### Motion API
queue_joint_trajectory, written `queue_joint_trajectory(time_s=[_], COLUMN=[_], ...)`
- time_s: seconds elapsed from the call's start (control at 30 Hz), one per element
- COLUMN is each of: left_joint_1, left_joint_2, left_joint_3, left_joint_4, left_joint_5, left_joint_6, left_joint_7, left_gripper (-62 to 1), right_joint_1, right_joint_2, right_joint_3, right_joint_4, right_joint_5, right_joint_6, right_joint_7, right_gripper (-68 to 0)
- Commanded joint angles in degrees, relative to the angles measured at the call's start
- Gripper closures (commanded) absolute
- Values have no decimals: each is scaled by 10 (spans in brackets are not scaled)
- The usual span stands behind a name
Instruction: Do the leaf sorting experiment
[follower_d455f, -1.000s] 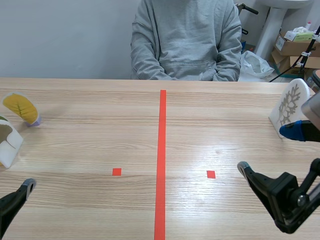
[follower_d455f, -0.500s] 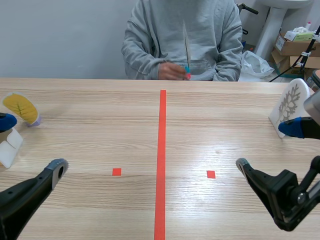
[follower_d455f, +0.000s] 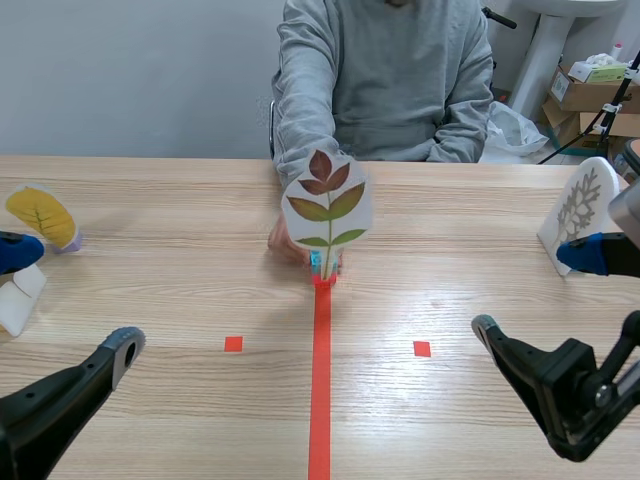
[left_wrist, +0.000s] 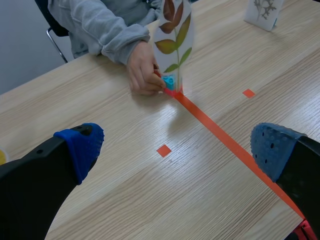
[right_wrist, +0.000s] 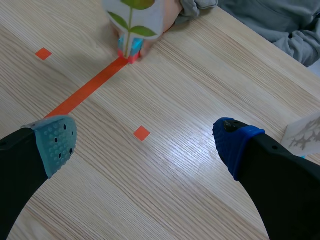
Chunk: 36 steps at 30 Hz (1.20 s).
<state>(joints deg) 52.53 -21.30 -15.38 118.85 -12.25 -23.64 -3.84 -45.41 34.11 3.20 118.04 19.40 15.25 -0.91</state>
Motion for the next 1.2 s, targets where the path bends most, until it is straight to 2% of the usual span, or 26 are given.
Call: queue_joint_trajectory(time_s=[0.0, 1.0, 1.17], left_joint_1=[0, -2, -2], left_joint_2=[0, 0, 0], left_joint_3=[0, 0, 0], left_joint_4=[0, 0, 0], left_joint_5=[-6, -6, -6], left_joint_6=[1, 1, 1], left_joint_7=[-6, -6, -6], left_gripper=[-623, -623, -623], right_joint_1=[7, 7, 6], right_joint_2=[5, 5, 5], right_joint_3=[1, 1, 1], right_joint_4=[1, -4, -5], right_joint_5=[4, 3, 3], right_joint_6=[-4, -4, -6], right_joint_7=[11, 10, -13], right_gripper=[-556, -556, -556])
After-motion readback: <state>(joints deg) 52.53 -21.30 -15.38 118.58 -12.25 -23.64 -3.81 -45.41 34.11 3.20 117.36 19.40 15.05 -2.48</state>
